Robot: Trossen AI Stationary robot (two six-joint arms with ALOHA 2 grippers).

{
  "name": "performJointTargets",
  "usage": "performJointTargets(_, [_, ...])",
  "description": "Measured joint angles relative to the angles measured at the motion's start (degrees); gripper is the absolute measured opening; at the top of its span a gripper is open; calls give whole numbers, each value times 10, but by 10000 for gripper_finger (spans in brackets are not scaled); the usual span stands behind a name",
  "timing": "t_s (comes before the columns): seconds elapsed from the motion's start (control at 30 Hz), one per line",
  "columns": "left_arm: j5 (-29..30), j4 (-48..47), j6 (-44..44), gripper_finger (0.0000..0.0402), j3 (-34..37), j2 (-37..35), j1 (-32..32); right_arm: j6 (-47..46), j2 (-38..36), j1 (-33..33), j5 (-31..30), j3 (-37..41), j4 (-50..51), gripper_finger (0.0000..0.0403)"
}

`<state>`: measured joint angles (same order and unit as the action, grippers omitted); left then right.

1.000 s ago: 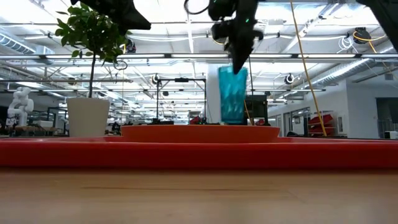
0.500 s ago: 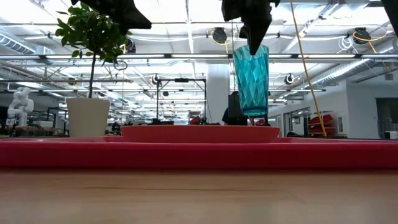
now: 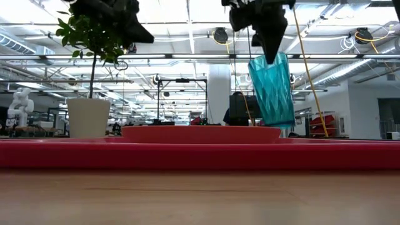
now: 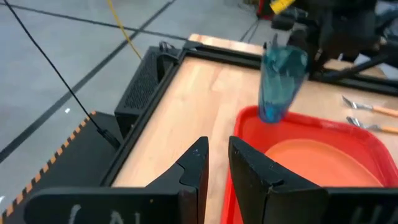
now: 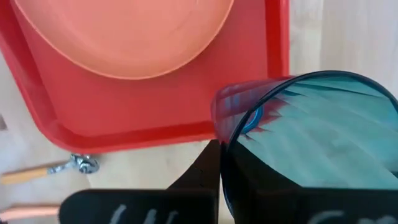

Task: Pick and place plate/cup/fork/spoon on tray
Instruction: Put the blue cup on the red tray to the top right of the orange plate

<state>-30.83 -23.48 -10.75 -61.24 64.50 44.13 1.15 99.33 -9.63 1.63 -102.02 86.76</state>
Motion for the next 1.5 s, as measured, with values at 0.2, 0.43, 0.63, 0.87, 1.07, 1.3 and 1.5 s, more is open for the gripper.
performJointTargets(0.2, [-1,101,46,65,58,0,-2,-34,-59,0,2,90,-76,0])
performJointTargets(0.43, [-1,158,34,65,73,0,-30,-58,-103,0,18,174,-160,0])
performJointTargets(0.63, [-1,179,-23,65,73,0,-76,-53,-95,0,16,198,-172,0])
performJointTargets(0.87, [5,194,-31,65,73,0,-102,-49,-95,0,15,203,-193,0])
performJointTargets(1.07, [5,194,-31,65,73,0,-109,-52,-94,0,16,203,-211,0])
performJointTargets(1.3, [5,192,-25,65,73,0,-109,-64,-94,0,42,203,-215,0])
performJointTargets(1.5, [6,190,-25,65,73,0,-109,-67,-94,0,46,203,-215,24])
